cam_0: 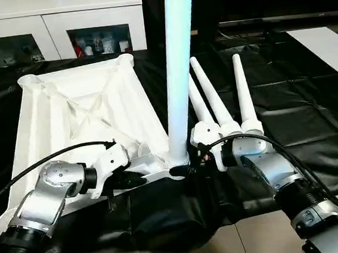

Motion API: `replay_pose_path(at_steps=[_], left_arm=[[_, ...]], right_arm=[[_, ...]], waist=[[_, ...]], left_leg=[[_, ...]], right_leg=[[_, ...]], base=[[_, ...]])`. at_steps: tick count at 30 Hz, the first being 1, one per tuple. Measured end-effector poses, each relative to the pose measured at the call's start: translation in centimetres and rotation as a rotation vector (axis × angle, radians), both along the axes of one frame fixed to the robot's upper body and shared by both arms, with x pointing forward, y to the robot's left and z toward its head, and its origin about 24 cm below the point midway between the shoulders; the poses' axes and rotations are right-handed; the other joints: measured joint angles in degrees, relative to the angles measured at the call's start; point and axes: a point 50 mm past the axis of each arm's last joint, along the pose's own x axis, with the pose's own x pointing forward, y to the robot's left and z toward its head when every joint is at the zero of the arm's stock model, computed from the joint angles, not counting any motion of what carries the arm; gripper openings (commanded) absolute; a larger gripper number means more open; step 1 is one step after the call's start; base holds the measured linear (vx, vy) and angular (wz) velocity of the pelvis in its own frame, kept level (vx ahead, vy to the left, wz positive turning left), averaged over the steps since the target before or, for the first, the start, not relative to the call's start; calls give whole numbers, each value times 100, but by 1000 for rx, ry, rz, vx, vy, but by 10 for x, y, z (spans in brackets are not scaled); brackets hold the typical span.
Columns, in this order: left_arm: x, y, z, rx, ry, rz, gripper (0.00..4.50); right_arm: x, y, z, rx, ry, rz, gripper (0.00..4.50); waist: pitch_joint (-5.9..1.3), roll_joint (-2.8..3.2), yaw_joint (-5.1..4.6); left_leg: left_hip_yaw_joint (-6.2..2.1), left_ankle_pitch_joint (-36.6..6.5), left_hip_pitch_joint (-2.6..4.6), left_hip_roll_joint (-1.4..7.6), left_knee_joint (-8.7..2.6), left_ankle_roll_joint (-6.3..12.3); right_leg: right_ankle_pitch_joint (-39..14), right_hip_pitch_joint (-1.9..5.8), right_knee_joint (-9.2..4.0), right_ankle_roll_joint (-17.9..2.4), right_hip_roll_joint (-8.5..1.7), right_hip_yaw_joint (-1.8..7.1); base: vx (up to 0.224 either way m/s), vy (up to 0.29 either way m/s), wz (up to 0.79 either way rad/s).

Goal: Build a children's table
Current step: Rotate leg to tighten

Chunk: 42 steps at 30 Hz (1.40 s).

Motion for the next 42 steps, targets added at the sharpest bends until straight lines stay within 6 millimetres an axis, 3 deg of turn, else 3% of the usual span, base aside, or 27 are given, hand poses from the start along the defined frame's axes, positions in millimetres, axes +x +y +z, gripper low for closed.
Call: replay_pose_path(at_steps=[14,22,25,31,34,35,38,40,42], left_arm=[[2,1,-1,4,2,21,0],[30,-33,-11,-46,-55,240,0],[41,-52,-14,-53,-61,329,0],[50,-76,-20,-48,-49,408,0],[51,-78,-20,-48,-46,413,0],[51,-78,-20,-47,-45,414,0],[53,-74,-20,-34,-61,454,0],[57,-67,-19,-14,-87,504,0],[58,-64,-18,-6,-97,512,0]], right_arm=[[1,5,-5,30,10,-40,273],[19,17,-19,150,31,-531,272],[28,21,-21,155,40,-719,272],[36,25,-23,130,35,-913,272],[36,26,-23,134,35,-931,272],[37,26,-23,137,36,-933,328],[36,33,-22,171,56,-924,360],[28,47,-25,201,83,-844,380],[26,55,-24,208,79,-790,386]], waist=[[-1,-1,-15],[-1,1,-49],[-5,14,9],[-28,62,29],[-36,75,30],[-36,75,29],[-37,73,-8],[-35,61,-141],[-36,63,-177]], left_leg=[[-1,1,11,1,9,0],[-1,13,63,-1,10,-19],[-1,13,88,-3,7,-19],[1,12,110,-11,-1,-18],[1,12,108,-12,-7,-18],[0,12,107,-12,-8,-18],[0,12,110,-11,-16,-18],[-9,12,103,-10,-32,-19],[-15,12,105,-11,-47,-20]], right_leg=[[0,6,16,0,0,2],[33,40,23,-18,-1,12],[34,68,22,-17,-4,11],[26,116,-1,-3,-15,14],[23,118,-8,1,-15,12],[23,117,-9,1,-15,11],[23,113,-10,2,-14,10],[17,105,-15,12,-9,5],[14,99,-22,18,-9,-3]], base=[[0,0,0],[0,0,0],[0,0,0],[0,0,0],[0,0,0],[0,0,0],[0,0,0],[0,0,0],[0,0,0]])
